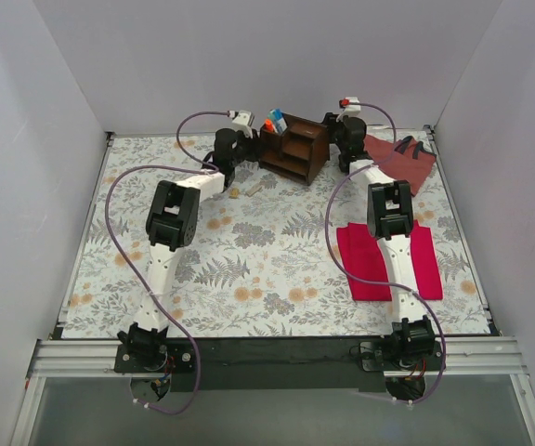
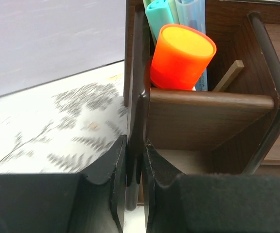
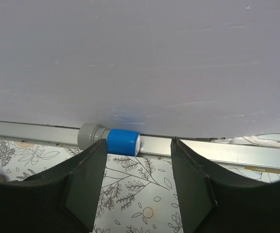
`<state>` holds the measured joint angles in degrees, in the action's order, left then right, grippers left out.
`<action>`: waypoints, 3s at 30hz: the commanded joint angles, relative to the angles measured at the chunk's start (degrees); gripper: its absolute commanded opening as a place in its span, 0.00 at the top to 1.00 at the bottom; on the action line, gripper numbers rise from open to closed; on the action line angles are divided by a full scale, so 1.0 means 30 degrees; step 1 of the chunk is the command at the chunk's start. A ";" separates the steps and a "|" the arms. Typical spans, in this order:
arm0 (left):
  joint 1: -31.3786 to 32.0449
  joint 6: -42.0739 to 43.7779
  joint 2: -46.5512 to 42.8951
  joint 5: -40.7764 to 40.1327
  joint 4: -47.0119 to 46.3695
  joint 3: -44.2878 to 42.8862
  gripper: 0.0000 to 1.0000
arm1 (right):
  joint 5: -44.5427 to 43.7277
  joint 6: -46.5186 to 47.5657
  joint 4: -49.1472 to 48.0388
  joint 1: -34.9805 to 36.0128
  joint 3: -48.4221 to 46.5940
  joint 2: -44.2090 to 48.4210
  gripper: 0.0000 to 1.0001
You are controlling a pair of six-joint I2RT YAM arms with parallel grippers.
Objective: Sort the stationery into containers
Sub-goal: Move the storage box to the center of the board, then reset both arms
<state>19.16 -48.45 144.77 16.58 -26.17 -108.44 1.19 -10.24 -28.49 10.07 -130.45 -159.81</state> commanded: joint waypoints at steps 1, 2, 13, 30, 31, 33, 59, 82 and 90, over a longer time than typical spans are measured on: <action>-0.1638 -0.0494 -0.3752 -0.2768 0.0696 0.1925 1.00 | -0.1071 0.0456 -0.0757 -0.0220 -0.1397 -0.0022 0.35; -0.1785 -0.0202 -0.4103 -0.2830 0.0813 0.2683 1.00 | -0.1129 0.0338 -0.0728 -0.0278 -0.1369 0.0007 0.34; -0.2285 0.0563 -0.8205 -0.4381 0.3187 0.7872 1.00 | -0.0574 -0.0191 -0.0698 -0.0396 -0.1222 0.0066 0.30; -0.2255 -0.1838 -1.0055 -0.8777 0.5796 0.9575 1.00 | 0.0625 0.0160 -0.0640 -0.0015 0.3780 0.3374 0.37; -0.2255 -0.1985 -0.9937 -0.8894 0.5302 0.9662 1.00 | 0.1179 0.0248 -0.0843 -0.0015 0.4280 0.3898 0.38; -0.2167 -0.2044 -0.9296 -0.8953 0.4801 0.9517 1.00 | 0.1622 0.0395 -0.1282 -0.0015 0.5827 0.4487 0.38; -0.1961 0.1470 -1.6698 -0.7024 0.3010 1.5166 0.22 | 0.1129 0.4642 0.2955 -0.0132 1.8112 1.6966 0.02; -0.4833 0.3286 -2.6255 -0.4149 0.7377 2.5424 0.21 | -0.7371 0.6431 1.2368 0.0161 2.8278 2.9509 0.02; -0.4862 0.3727 -2.6691 -0.4736 0.7523 2.6215 0.21 | -0.6813 0.6431 1.2368 0.0161 2.7811 2.9334 0.02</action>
<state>4.54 -38.65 67.46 3.27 -3.20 -31.03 -20.18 8.49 9.13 10.28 -45.87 -72.34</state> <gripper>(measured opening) 0.785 0.983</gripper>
